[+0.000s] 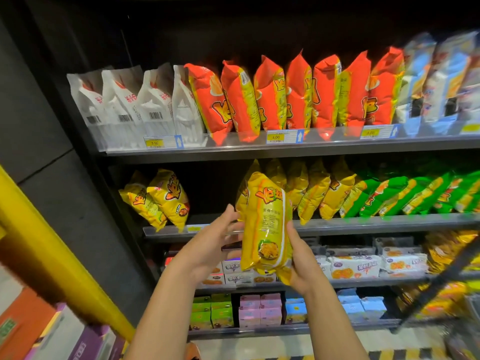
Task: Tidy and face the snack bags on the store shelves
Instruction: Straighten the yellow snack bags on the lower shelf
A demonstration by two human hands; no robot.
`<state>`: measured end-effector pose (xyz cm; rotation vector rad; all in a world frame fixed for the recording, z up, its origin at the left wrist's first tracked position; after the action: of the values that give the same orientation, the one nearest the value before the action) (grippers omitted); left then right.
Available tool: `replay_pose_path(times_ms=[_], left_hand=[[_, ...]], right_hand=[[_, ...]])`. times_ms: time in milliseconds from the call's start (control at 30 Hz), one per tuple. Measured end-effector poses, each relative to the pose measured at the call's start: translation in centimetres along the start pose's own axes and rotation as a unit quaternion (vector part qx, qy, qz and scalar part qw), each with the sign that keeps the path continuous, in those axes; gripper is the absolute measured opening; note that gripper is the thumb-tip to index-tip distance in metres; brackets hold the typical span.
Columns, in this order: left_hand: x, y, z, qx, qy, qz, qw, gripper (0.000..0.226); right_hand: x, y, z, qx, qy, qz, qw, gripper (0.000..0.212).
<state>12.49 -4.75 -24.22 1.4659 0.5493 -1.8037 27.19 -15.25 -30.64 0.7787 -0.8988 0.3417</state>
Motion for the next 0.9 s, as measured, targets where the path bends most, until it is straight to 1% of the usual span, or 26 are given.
replay_pose_path(times_ms=[67, 167, 200, 233, 267, 333, 367, 433, 467, 533, 567, 633, 733, 800, 867, 900], left_hand=[[-0.3, -0.1, -0.3, -0.018, -0.008, 0.026, 0.999, 0.048], [-0.4, 0.5, -0.2, -0.016, -0.011, 0.004, 1.000, 0.038], [-0.2, 0.8, -0.2, -0.013, -0.016, -0.009, 1.000, 0.039], [0.0, 1.1, -0.2, -0.013, -0.019, -0.016, 1.000, 0.046], [0.2, 1.4, -0.2, -0.015, -0.019, -0.018, 1.000, 0.058], [0.9, 1.3, -0.7, -0.051, -0.019, -0.024, 0.998, 0.081], [1.1, 1.4, -0.7, -0.062, -0.018, -0.023, 0.998, 0.082], [1.7, 1.4, -0.5, -0.072, -0.045, 0.028, 0.996, 0.062], [2.2, 1.3, -0.4, -0.068, -0.073, 0.072, 0.992, 0.055], [2.7, 1.0, -0.3, -0.056, -0.098, 0.154, 0.982, 0.058], [3.1, 0.8, -0.3, -0.050, -0.105, 0.184, 0.976, 0.060], [3.5, 0.6, -0.5, -0.054, -0.108, 0.206, 0.971, 0.063], [3.6, 0.6, -0.9, -0.056, -0.095, 0.178, 0.978, 0.062], [3.1, 0.6, -0.9, -0.062, -0.060, 0.126, 0.988, 0.057], [2.7, 0.7, -0.9, -0.059, -0.004, 0.071, 0.996, 0.059], [2.4, 0.7, -0.7, -0.058, 0.029, 0.037, 0.997, 0.060]], right_hand=[[0.5, 0.0, 0.0, -0.003, -0.020, 0.029, 0.999, 0.051], [1.6, 0.4, 0.4, -0.017, -0.071, 0.113, 0.991, 0.046], [2.0, 0.7, 0.7, -0.018, -0.095, 0.148, 0.984, 0.044], [2.3, 1.1, 0.9, -0.019, -0.118, 0.182, 0.976, 0.043], [2.7, 1.5, 1.2, -0.018, -0.137, 0.211, 0.968, 0.043], [3.3, 2.1, 1.4, -0.018, -0.151, 0.253, 0.956, 0.049], [3.6, 2.1, 1.5, -0.019, -0.150, 0.265, 0.952, 0.056], [4.4, 1.7, 1.5, -0.022, -0.137, 0.247, 0.959, 0.072], [4.7, 1.4, 1.4, -0.022, -0.124, 0.207, 0.970, 0.078], [5.4, 1.0, 1.7, -0.008, -0.104, 0.113, 0.988, 0.083], [5.6, 1.0, 1.9, 0.005, -0.102, 0.087, 0.991, 0.084], [5.8, 1.2, 2.1, 0.013, -0.109, 0.081, 0.991, 0.082], [5.6, 1.5, 2.2, 0.010, -0.117, 0.131, 0.984, 0.076], [5.6, 1.8, 2.5, 0.021, -0.131, 0.195, 0.972, 0.067], [5.5, 2.1, 3.1, 0.041, -0.163, 0.254, 0.952, 0.052], [5.4, 2.1, 3.3, 0.046, -0.176, 0.267, 0.946, 0.044]])
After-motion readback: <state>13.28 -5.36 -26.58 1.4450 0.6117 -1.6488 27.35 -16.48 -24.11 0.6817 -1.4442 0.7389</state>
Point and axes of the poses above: each hand's wrist, its own z-axis away from the middle knuckle, its own y-axis out of the palm, x = y × z, the point moved 5 cm from there along -z, towards the middle knuckle, and after that the axes turned 11 degrees about -x, right-handed, at the moved point
